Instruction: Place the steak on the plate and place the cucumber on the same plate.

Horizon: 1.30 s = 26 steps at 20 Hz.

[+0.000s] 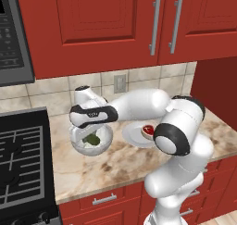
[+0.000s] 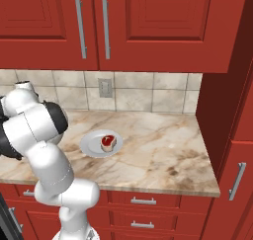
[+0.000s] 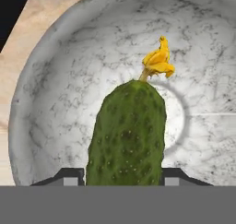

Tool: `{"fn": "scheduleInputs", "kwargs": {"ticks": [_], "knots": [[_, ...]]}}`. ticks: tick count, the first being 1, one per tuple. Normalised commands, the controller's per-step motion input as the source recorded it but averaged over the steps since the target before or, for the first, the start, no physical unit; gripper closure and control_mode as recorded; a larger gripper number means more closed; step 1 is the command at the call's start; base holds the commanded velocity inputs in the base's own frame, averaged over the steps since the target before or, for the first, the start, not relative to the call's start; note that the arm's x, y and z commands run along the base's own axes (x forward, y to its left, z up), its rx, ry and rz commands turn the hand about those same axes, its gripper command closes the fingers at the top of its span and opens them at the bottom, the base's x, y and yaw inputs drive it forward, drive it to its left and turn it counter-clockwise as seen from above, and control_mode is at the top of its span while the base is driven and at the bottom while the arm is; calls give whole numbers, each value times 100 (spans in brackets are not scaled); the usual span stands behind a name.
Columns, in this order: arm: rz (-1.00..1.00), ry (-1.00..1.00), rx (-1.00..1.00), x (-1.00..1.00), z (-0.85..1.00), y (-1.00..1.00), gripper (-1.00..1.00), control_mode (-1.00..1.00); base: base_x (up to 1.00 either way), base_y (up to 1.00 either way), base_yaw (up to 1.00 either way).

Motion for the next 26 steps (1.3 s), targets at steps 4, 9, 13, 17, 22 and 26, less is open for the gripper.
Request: {"fn": "scheduleInputs", "kwargs": {"ticks": [4, 9, 13, 17, 22, 26], "knots": [[0, 0, 0, -13, 47, -28, 100, -100, 0, 0, 0], [0, 0, 1, -22, 41, -38, 100, -100, 0, 0, 0], [0, 0, 5, -23, 37, -47, 100, -100, 0, 0, 0], [0, -2, 6, -38, 32, -49, 100, -100, 0, 0, 0], [-3, -12, 2, -46, 15, -52, 100, -100, 0, 0, 0], [-8, -11, 0, -36, 7, -51, 100, -100, 0, 0, 0]]}}
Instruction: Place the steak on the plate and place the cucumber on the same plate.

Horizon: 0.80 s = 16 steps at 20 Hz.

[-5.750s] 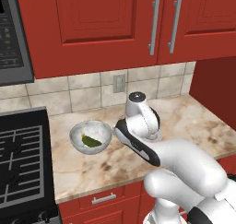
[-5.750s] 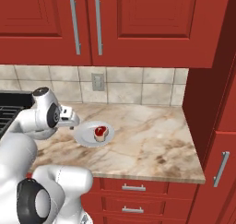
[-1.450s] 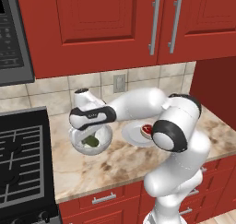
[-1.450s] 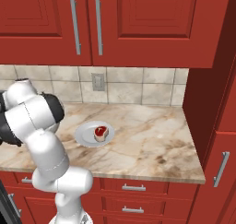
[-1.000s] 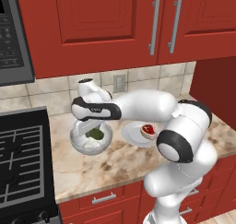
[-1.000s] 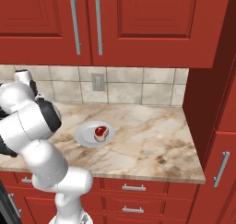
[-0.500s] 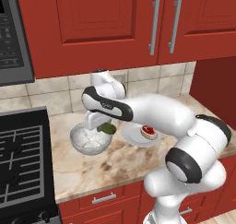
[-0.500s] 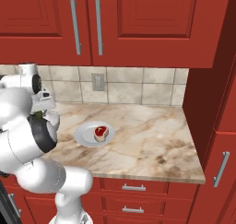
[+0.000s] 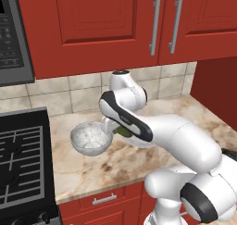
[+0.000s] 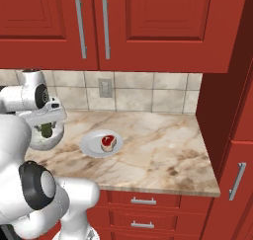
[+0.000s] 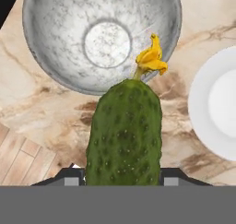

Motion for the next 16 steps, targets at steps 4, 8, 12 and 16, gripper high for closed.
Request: {"fn": "scheduleInputs", "kwargs": {"ticks": [4, 8, 12, 16], "knots": [[-8, -2, 1, -13, 10, -63, 100, -100, 0, 0, 0], [-10, 0, 0, 0, 5, -61, 100, -100, 0, 0, 0], [-10, 3, 0, 8, -1, -54, 100, -100, 0, 0, 0], [-6, 10, 0, 37, -7, -35, 100, -100, 0, 0, 0]]}}
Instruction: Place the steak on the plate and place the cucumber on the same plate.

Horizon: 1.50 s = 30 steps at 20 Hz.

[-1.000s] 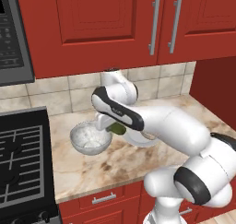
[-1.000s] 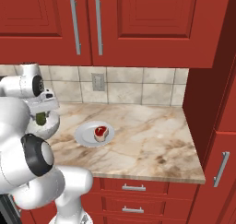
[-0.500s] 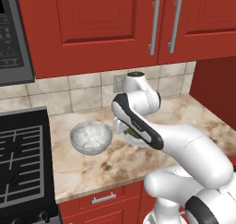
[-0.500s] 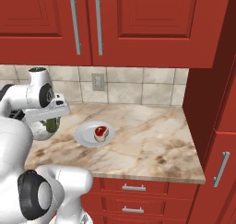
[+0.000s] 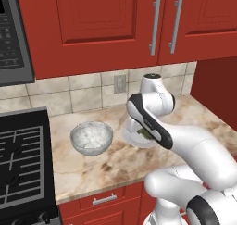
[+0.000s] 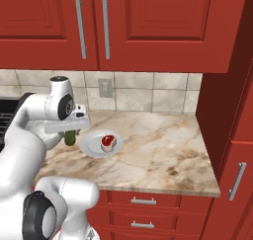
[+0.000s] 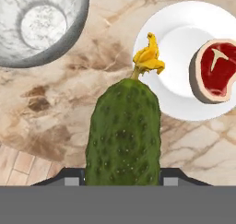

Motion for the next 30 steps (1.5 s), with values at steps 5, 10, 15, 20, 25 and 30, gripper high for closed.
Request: {"fn": "scheduleInputs", "kwargs": {"ticks": [5, 10, 15, 20, 25, 30], "knots": [[-1, 13, 2, 51, -17, -20, 100, -100, 0, 0, 0], [-1, 11, 1, 54, -23, -8, 100, -100, 0, 0, 0], [-7, 3, 0, 43, -36, 4, 100, -100, 0, 0, 0], [-10, 0, 0, 40, -35, 0, 100, -100, 0, 0, 0], [-11, 0, 0, 26, -34, 0, 100, -100, 0, 0, 0], [-9, 2, 0, 26, -31, 0, 100, -100, 0, 0, 0]]}}
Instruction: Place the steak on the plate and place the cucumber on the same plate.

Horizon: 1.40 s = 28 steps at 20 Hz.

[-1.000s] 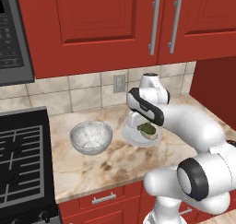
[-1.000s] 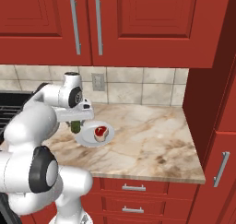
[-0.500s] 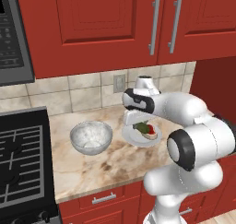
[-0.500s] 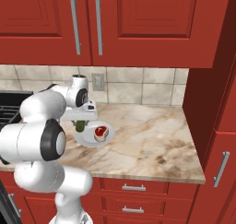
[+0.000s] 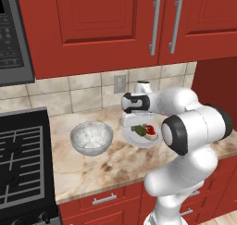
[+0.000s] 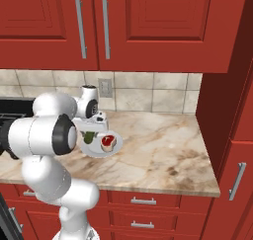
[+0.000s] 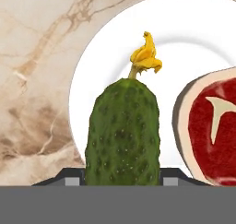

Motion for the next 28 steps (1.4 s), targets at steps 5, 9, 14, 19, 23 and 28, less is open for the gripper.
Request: {"fn": "scheduleInputs", "kwargs": {"ticks": [5, 9, 14, 19, 23, 28], "knots": [[-6, 0, -1, 9, -21, 0, 100, -100, 0, 0, 0], [-3, 0, -2, 0, -18, 0, 100, -100, 0, 0, 0], [-2, 0, 0, 0, -19, -1, 100, -100, 0, 0, 0], [-1, 0, 0, 0, -11, 0, 100, -100, 0, 0, 0], [0, 0, 0, 0, -7, -3, 100, -100, 0, 0, 0], [-1, 0, 0, 0, -8, 0, 100, -100, 0, 0, 0]]}}
